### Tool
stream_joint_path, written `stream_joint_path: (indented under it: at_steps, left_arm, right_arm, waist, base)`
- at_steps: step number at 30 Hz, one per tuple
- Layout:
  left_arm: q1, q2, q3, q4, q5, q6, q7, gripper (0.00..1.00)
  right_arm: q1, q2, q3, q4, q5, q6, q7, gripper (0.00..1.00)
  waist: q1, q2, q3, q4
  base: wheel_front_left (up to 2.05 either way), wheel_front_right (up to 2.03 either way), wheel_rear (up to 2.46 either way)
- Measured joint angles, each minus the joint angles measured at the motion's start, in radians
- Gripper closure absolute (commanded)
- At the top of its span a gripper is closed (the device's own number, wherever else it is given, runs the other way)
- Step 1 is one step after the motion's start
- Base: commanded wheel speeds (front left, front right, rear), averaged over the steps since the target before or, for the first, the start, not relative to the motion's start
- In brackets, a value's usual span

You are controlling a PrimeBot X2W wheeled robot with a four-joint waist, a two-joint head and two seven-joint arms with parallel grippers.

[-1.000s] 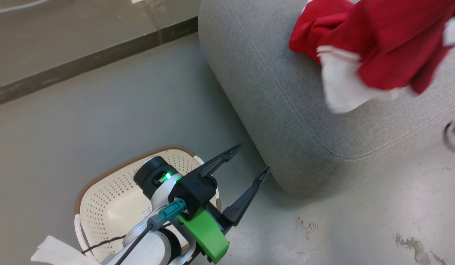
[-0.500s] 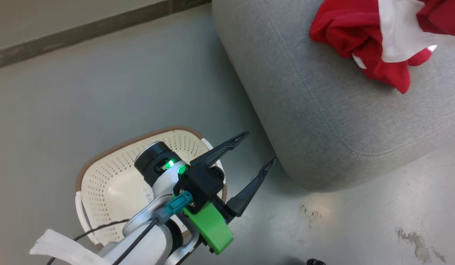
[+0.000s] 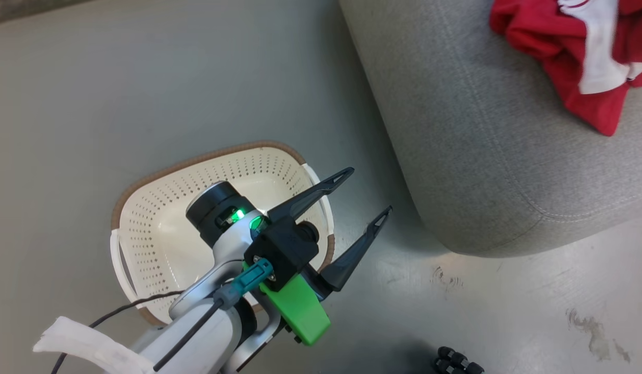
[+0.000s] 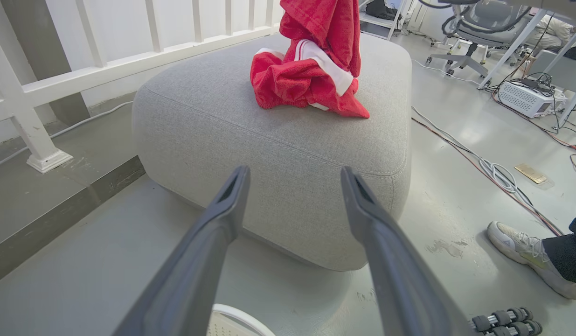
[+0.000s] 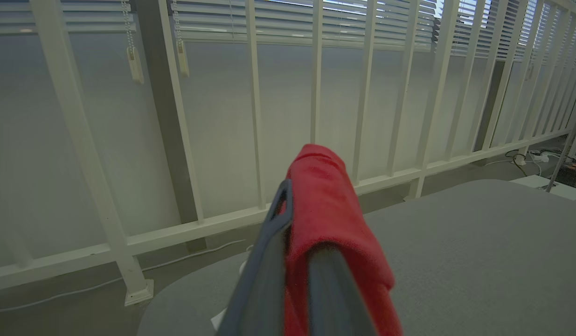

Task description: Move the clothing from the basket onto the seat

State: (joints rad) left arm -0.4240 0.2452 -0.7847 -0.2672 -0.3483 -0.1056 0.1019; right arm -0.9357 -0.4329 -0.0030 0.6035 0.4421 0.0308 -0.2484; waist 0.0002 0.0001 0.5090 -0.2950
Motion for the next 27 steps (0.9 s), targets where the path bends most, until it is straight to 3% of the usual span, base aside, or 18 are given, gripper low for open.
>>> stream_joint_path:
  at_steps: [11, 12, 13, 14, 27]
  left_arm:
    - [-0.01, 0.017, -0.001, 0.026, 0.0, -0.006, -0.006, 0.0]
    - [-0.011, 0.017, -0.001, 0.03, 0.0, -0.006, -0.009, 0.0]
    - [-0.012, 0.017, -0.001, 0.033, 0.0, -0.006, -0.016, 0.0]
    - [-0.013, 0.017, -0.001, 0.036, -0.001, -0.006, -0.021, 0.0]
    - [-0.026, -0.008, -0.002, 0.092, -0.019, -0.009, -0.1, 0.0]
  right_arm:
    - [0.026, 0.052, 0.006, 0.158, 0.037, 0.013, 0.011, 1.0]
    - [0.026, 0.052, 0.007, 0.17, 0.041, 0.014, 0.012, 0.82]
    - [0.025, 0.052, 0.009, 0.18, 0.041, 0.016, 0.012, 0.53]
    - [0.024, 0.052, 0.009, 0.187, 0.041, 0.021, 0.012, 0.0]
    - [0.031, 0.05, 0.06, 0.231, 0.01, 0.056, 0.01, 0.0]
  waist:
    - [-0.0001, 0.0, 0.037, 0.022]
    - [-0.0001, 0.0, 0.036, 0.023]
    - [-0.0001, 0.0, 0.034, 0.023]
    - [-0.0001, 0.0, 0.031, 0.024]
    - [-0.0001, 0.0, -0.042, 0.043]
  base:
    - [0.0, 0.0, 0.0]
    - [0.0, 0.0, 0.0]
    - [0.0, 0.0, 0.0]
    - [0.0, 0.0, 0.0]
    - [0.0, 0.0, 0.0]
